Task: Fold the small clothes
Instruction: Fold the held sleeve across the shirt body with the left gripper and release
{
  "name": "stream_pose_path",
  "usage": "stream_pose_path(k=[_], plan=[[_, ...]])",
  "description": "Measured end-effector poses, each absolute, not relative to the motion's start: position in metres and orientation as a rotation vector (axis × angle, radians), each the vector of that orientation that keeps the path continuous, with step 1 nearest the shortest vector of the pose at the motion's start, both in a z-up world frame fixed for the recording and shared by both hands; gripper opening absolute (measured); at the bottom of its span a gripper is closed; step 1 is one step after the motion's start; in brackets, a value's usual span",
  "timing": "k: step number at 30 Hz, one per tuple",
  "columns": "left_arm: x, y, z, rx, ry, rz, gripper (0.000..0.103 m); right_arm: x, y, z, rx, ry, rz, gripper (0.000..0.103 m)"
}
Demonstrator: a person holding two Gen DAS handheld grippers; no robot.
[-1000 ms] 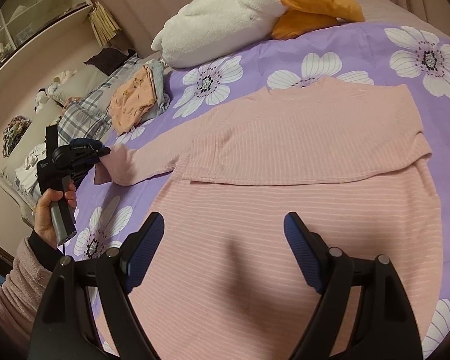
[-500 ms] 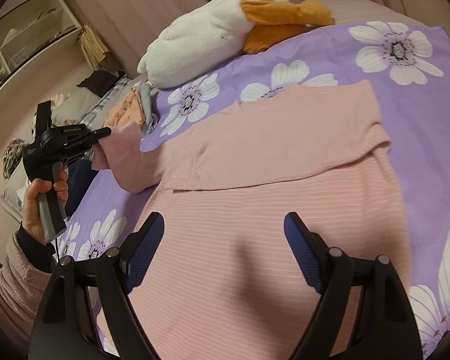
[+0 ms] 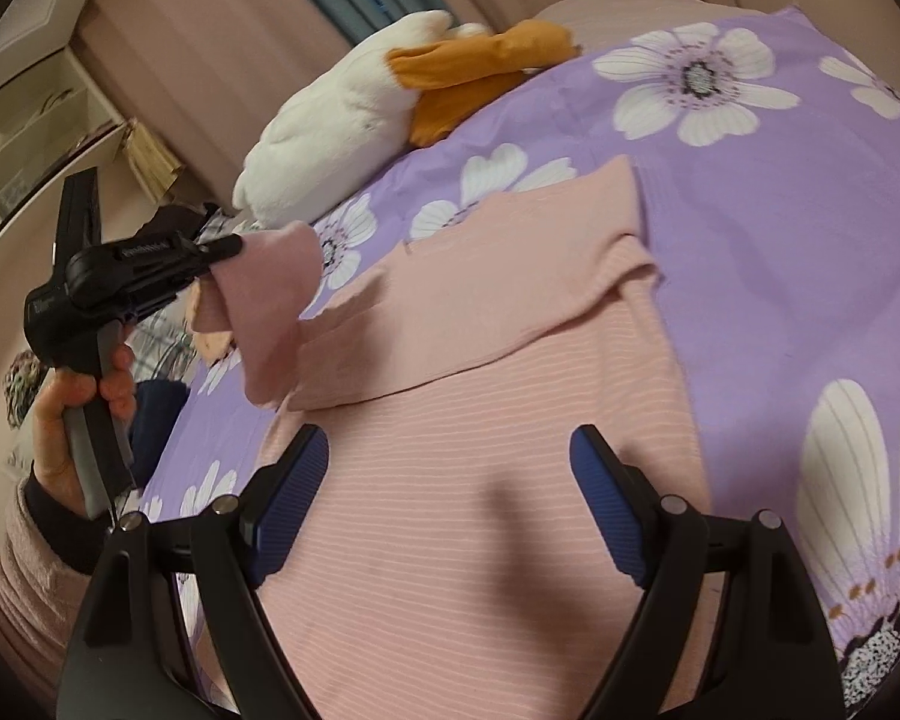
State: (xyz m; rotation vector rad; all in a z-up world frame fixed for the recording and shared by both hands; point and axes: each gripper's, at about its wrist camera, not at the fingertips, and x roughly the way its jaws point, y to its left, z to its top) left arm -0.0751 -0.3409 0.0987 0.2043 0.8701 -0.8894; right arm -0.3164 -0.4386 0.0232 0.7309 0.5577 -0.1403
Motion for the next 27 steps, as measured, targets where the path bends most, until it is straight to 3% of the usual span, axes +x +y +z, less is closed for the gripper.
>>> stream_pose_path(k=[4, 6, 8, 10, 18, 27], plan=[[-0.096, -0.376, 0.047, 0.355, 0.989, -0.890, 0.006, -0.326, -0.445, 0.019, 0.753, 0.563, -0.161, 0.084], [-0.106, -0.382, 0.030, 0.416, 1.022, -0.890, 0.020, -0.329, -0.448, 0.019, 0.754, 0.566, -0.171, 0.084], [-0.114, -0.381, 0.015, 0.450, 1.055, -0.902, 0.058, -0.333, -0.452, 0.020, 0.752, 0.565, -0.179, 0.084], [-0.121, -0.373, 0.012, 0.440, 1.061, -0.916, 0.070, -0.335, -0.454, 0.021, 0.748, 0.566, -0.184, 0.084], [-0.121, -0.302, 0.021, 0.298, 1.099, -0.945, 0.071, -0.311, -0.446, 0.039, 0.679, 0.573, -0.137, 0.084], [-0.082, -0.201, 0.025, 0.180, 1.083, -0.777, 0.071, -0.177, -0.380, 0.057, 0.397, 0.686, 0.127, 0.077]])
